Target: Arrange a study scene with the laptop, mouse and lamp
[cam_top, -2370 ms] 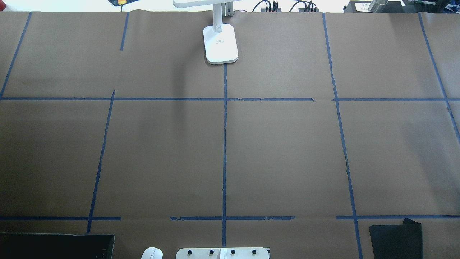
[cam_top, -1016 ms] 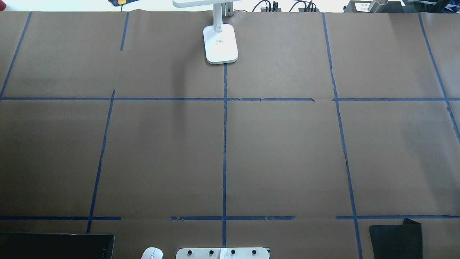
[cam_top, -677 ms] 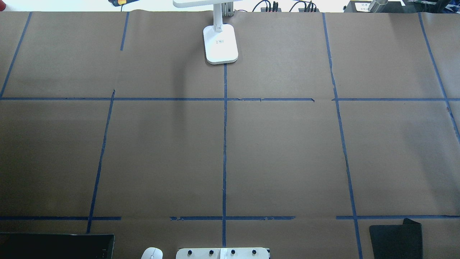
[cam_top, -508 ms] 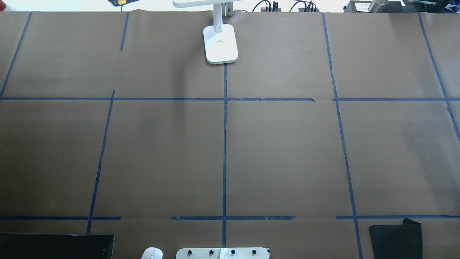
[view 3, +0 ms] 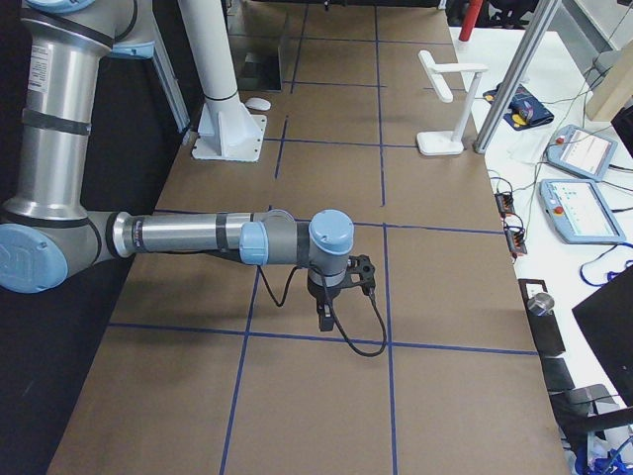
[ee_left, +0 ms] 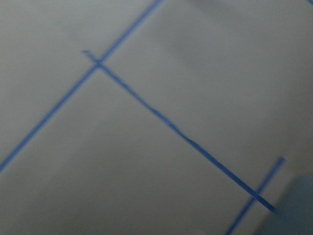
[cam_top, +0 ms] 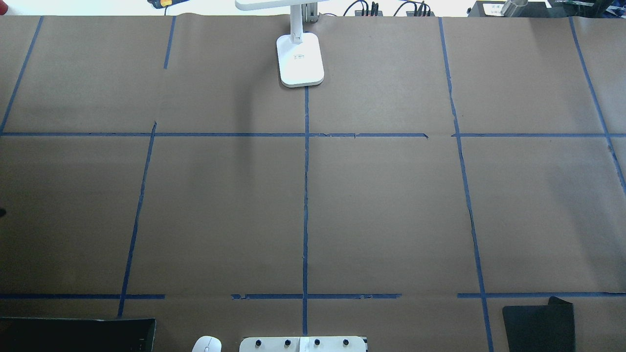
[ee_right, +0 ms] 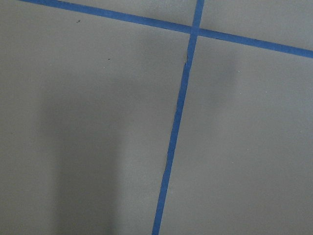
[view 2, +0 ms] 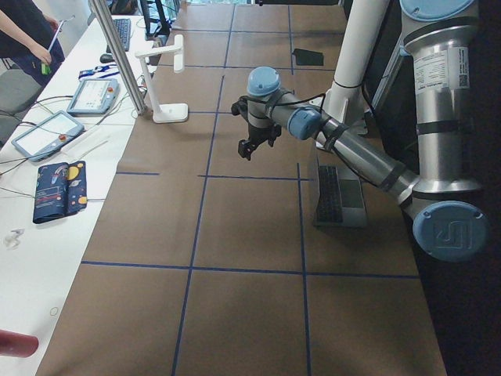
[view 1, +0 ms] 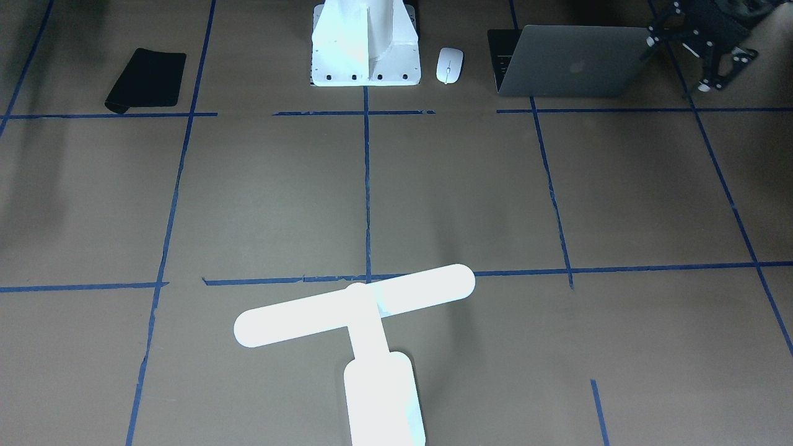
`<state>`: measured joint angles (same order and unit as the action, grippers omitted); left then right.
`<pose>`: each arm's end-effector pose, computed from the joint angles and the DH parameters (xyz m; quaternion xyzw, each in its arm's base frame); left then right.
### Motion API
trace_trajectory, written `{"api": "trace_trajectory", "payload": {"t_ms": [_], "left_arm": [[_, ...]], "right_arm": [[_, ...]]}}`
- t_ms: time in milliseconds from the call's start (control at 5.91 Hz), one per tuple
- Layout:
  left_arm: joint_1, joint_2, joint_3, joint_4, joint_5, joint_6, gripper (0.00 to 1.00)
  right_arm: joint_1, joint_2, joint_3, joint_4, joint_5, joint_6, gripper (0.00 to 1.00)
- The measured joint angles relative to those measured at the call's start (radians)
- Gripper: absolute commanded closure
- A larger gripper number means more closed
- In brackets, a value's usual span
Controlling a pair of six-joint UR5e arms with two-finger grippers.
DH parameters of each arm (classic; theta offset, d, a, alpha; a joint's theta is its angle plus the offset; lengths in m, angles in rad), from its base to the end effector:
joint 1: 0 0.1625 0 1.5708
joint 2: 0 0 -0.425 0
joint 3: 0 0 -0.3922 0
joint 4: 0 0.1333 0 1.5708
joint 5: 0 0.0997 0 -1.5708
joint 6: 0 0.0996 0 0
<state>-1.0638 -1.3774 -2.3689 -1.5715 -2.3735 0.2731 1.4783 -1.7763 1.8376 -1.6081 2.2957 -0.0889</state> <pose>0.1220 -0.3467 0.3568 0.2290 0.4024 0.4418 0.7684 0.0295 -0.4107 0.6267 0.0106 -0.3546 -0.0889 0.9307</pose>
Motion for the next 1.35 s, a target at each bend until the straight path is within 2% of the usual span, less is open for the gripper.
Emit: {"api": "trace_trajectory", "payload": {"t_ms": [508, 1354], "left_arm": [[0.140, 0.148, -0.095, 0.000, 0.008, 0.334, 0.02], [0.306, 0.208, -0.095, 0.007, 0.047, 0.351, 0.04]], "right_arm": [[0.000, -0.001, -0.001, -0.001, 0.001, 0.000, 0.00], [-0.001, -0.002, -0.001, -0.001, -0.001, -0.002, 0.00]]}}
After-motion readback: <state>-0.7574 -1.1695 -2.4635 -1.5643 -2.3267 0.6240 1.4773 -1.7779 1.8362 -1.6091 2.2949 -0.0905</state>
